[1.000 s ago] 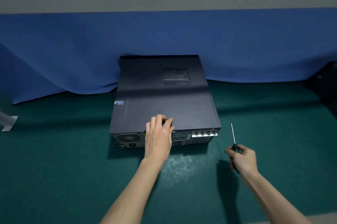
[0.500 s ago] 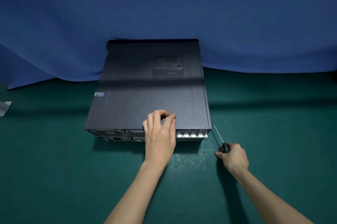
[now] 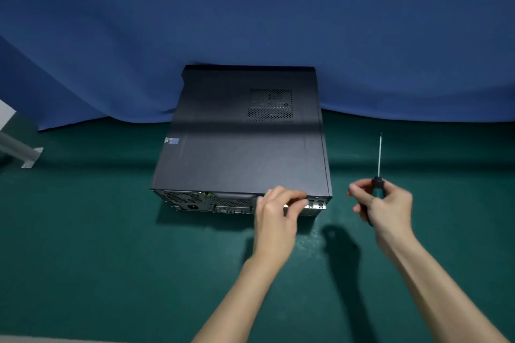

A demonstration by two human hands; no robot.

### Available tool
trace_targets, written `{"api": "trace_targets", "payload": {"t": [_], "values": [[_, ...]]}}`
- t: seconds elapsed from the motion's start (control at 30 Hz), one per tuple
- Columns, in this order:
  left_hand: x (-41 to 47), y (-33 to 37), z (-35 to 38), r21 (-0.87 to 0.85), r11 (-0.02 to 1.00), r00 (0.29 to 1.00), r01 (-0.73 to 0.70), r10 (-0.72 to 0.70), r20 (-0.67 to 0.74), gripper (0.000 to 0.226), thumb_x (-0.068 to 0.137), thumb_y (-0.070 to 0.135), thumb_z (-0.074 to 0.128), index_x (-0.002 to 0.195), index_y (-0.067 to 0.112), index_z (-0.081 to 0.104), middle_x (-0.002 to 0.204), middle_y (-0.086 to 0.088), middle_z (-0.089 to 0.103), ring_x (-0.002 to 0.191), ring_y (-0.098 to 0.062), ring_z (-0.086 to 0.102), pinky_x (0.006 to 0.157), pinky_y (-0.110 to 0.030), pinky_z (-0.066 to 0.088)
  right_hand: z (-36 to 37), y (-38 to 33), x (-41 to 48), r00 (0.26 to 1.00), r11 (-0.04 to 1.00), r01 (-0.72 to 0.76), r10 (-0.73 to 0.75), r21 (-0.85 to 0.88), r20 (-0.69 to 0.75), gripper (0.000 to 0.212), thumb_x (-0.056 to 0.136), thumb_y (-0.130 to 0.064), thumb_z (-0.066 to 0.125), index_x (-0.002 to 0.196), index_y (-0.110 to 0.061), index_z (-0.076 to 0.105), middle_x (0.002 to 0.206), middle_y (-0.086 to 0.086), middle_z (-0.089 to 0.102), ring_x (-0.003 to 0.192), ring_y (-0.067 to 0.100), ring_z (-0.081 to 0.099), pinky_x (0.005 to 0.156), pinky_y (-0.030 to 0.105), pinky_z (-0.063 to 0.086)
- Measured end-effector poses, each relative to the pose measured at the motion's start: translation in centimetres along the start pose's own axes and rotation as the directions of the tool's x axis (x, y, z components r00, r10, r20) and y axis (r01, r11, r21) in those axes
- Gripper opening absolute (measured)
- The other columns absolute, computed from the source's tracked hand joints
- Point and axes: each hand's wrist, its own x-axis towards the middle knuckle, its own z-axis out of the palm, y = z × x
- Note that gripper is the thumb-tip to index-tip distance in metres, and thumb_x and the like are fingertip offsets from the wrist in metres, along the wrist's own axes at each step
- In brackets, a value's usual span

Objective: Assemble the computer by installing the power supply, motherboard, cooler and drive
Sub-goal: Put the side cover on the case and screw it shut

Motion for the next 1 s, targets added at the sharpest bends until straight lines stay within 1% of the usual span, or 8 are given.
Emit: {"api": "trace_targets", "payload": {"t": [0.07, 0.17, 0.23, 0.4, 0.63, 0.73, 0.93, 1.0], "values": [[-0.1, 1.2, -0.6, -0.25, 0.959, 0.99, 0.136, -0.126, 0.057, 0.006, 0.082, 0.013, 0.072, 0.086, 0.016, 0.076, 0.081, 0.009, 0.07, 0.076, 0.001, 0.059, 0.075, -0.014, 0.041, 1.5, -2.4, -2.2, 0.979, 0.999, -0.003, -0.004, 0.033, 0.205, 0.009, 0.08, 0.0, 0.072, 0.077, -0.005, 0.064, 0.059, 0.01, 0.066, 0.037, 0.012, 0.047, 0.035, 0.018, 0.031], [-0.6, 1.4, -2.5, -0.467, 0.842, 0.962, 0.271, -0.244, 0.119, 0.008, 0.078, 0.008, 0.076, 0.076, 0.016, 0.074, 0.077, 0.001, 0.073, 0.076, -0.01, 0.066, 0.077, -0.024, 0.05, 3.9, -3.9, -5.1, 0.89, 0.998, -0.049, 0.03, 0.031, 0.455, 0.008, 0.08, 0.0, 0.07, 0.081, -0.002, 0.063, 0.051, 0.012, 0.056, 0.036, 0.016, 0.042, 0.035, 0.018, 0.029], [-1.3, 0.6, -4.2, -0.516, 0.805, 0.955, 0.293, -0.27, 0.122, 0.01, 0.076, 0.003, 0.075, 0.074, 0.013, 0.072, 0.075, -0.004, 0.073, 0.074, -0.014, 0.067, 0.077, -0.025, 0.052, 5.3, -4.2, -6.2, 0.854, 0.996, -0.079, 0.054, 0.027, 0.517, 0.013, 0.078, 0.005, 0.069, 0.084, -0.001, 0.059, 0.056, 0.012, 0.058, 0.035, 0.017, 0.044, 0.034, 0.017, 0.029], [-3.2, -2.6, -8.1, -0.522, 0.8, 0.953, 0.297, -0.284, 0.108, 0.011, 0.079, 0.0, 0.072, 0.077, 0.011, 0.074, 0.078, -0.005, 0.074, 0.075, -0.012, 0.068, 0.074, -0.019, 0.051, 8.6, -2.4, -8.8, 0.742, 0.994, -0.098, 0.105, -0.047, 0.662, 0.022, 0.08, 0.012, 0.065, 0.09, -0.001, 0.051, 0.062, 0.02, 0.061, 0.032, 0.019, 0.044, 0.036, 0.017, 0.028], [-5.2, -6.5, -11.3, -0.398, 0.803, 0.896, 0.443, -0.4, 0.191, 0.013, 0.081, 0.004, 0.072, 0.076, 0.016, 0.073, 0.076, 0.001, 0.072, 0.078, -0.011, 0.064, 0.077, -0.022, 0.05, 12.5, 1.5, -11.6, 0.722, 0.984, -0.167, 0.159, -0.052, 0.673, 0.017, 0.085, 0.005, 0.064, 0.089, -0.001, 0.049, 0.061, 0.019, 0.06, 0.034, 0.02, 0.047, 0.036, 0.018, 0.029], [-5.5, -8.0, -12.3, -0.346, 0.809, 0.879, 0.475, -0.424, 0.216, 0.011, 0.08, 0.006, 0.073, 0.073, 0.014, 0.069, 0.07, 0.004, 0.069, 0.073, -0.006, 0.062, 0.074, -0.016, 0.046, 14.1, 2.8, -12.8, 0.755, 0.988, -0.143, 0.145, -0.056, 0.639, 0.013, 0.089, -0.001, 0.062, 0.083, -0.001, 0.051, 0.057, 0.017, 0.059, 0.035, 0.02, 0.047, 0.036, 0.02, 0.03], [-6.1, -10.6, -13.5, -0.258, 0.859, 0.895, 0.442, -0.404, 0.189, 0.015, 0.086, 0.001, 0.062, 0.075, 0.01, 0.058, 0.058, 0.006, 0.062, 0.062, -0.002, 0.057, 0.067, -0.015, 0.043, 17.4, 5.3, -14.9, 0.813, 0.986, -0.126, 0.164, -0.105, 0.559, 0.014, 0.093, -0.007, 0.059, 0.084, 0.001, 0.053, 0.056, 0.012, 0.059, 0.036, 0.018, 0.048, 0.035, 0.019, 0.031], [-6.0, -11.8, -13.8, -0.215, 0.876, 0.901, 0.432, -0.409, 0.146, 0.02, 0.084, -0.002, 0.062, 0.073, 0.013, 0.056, 0.065, 0.002, 0.062, 0.061, 0.0, 0.055, 0.066, -0.012, 0.041, 18.5, 6.3, -15.4, 0.842, 0.988, -0.083, 0.14, -0.131, 0.521, 0.014, 0.095, -0.007, 0.058, 0.085, 0.001, 0.053, 0.055, 0.012, 0.058, 0.034, 0.018, 0.047, 0.033, 0.018, 0.03]]}}
